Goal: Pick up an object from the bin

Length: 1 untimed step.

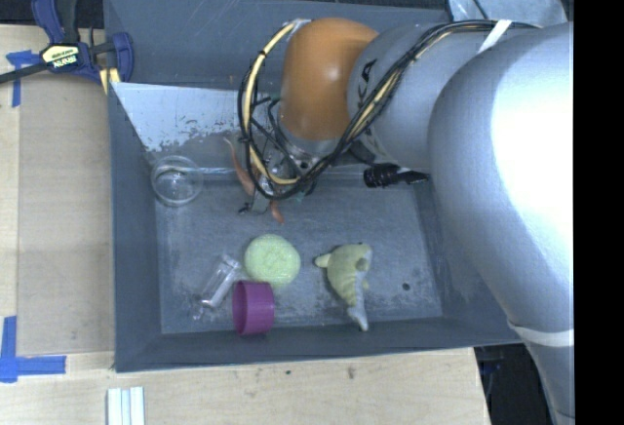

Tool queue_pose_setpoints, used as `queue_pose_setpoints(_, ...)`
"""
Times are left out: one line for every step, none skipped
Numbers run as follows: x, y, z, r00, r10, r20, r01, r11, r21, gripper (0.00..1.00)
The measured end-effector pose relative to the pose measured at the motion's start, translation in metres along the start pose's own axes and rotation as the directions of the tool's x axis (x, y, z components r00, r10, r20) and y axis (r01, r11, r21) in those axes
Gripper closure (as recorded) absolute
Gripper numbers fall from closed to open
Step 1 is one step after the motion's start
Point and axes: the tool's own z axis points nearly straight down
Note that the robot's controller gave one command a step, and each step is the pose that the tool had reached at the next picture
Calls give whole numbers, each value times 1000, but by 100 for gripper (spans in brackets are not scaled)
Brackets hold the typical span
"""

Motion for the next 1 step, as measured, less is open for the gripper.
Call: queue_pose_setpoints(-2,1,-17,1000,0,7,0,1000,-4,100)
